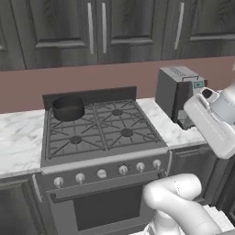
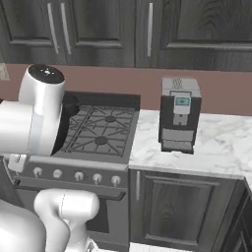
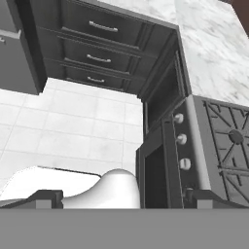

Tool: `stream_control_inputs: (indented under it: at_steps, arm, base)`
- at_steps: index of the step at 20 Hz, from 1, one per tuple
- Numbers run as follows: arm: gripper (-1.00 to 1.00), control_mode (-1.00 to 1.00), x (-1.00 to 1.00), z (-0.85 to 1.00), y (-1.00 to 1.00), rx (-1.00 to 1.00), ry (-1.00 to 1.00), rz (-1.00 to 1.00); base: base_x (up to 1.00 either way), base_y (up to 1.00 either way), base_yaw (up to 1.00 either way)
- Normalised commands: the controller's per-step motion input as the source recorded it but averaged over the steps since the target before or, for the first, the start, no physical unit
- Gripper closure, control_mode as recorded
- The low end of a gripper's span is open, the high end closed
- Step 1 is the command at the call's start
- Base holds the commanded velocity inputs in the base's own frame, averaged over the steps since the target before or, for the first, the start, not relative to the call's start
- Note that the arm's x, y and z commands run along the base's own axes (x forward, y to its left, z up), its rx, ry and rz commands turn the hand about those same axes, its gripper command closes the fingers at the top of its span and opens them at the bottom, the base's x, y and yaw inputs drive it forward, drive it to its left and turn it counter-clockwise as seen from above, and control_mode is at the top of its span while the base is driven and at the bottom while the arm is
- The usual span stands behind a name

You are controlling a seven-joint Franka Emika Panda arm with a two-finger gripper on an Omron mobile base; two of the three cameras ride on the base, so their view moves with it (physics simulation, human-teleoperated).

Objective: Move the pot and pan from the stove into the sink.

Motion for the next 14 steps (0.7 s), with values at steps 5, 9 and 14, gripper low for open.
stream_control_inputs:
  at_steps: [5, 9, 14]
  arm:
    - [-1.00, 1.00, 0.00, 0.00, 0.00, 0.00, 0.00, 0.00]
    - [-1.00, 1.00, 0.00, 0.00, 0.00, 0.00, 0.00, 0.00]
    - [-1.00, 1.00, 0.00, 0.00, 0.00, 0.00, 0.00, 0.00]
  base:
    - [0.00, 0.93, 0.00]
    - [0.00, 0.93, 0.00]
    - [0.00, 0.49, 0.00]
